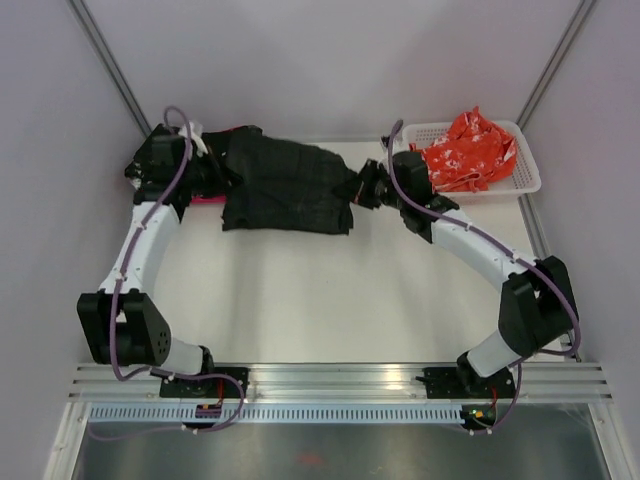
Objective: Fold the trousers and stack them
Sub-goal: Neatly place the folded trousers to the corner
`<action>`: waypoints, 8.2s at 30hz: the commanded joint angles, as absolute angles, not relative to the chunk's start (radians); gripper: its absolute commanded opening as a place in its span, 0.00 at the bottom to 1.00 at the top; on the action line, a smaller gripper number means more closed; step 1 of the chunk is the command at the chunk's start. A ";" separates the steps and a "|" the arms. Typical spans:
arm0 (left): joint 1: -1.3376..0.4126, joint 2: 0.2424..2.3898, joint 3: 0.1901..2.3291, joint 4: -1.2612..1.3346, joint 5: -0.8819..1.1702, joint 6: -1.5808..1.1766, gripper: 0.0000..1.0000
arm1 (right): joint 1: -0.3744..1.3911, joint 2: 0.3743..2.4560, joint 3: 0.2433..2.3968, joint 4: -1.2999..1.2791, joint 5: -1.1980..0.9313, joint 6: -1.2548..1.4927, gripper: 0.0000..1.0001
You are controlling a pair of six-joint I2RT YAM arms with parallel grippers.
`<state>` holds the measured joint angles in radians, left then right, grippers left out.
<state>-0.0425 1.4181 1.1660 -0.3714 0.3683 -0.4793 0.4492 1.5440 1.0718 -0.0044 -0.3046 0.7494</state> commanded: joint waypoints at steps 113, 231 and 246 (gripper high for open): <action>-0.150 2.336 2.126 -0.336 -0.383 0.288 0.94 | 0.492 1.704 1.111 0.419 -0.212 0.577 0.98; -0.115 0.322 0.627 -0.537 0.209 -0.316 1.00 | 0.486 0.192 0.577 -0.404 0.362 0.621 0.98; -0.115 0.325 0.617 -0.534 0.206 -0.319 1.00 | 0.486 0.215 0.548 -0.351 0.342 0.572 0.98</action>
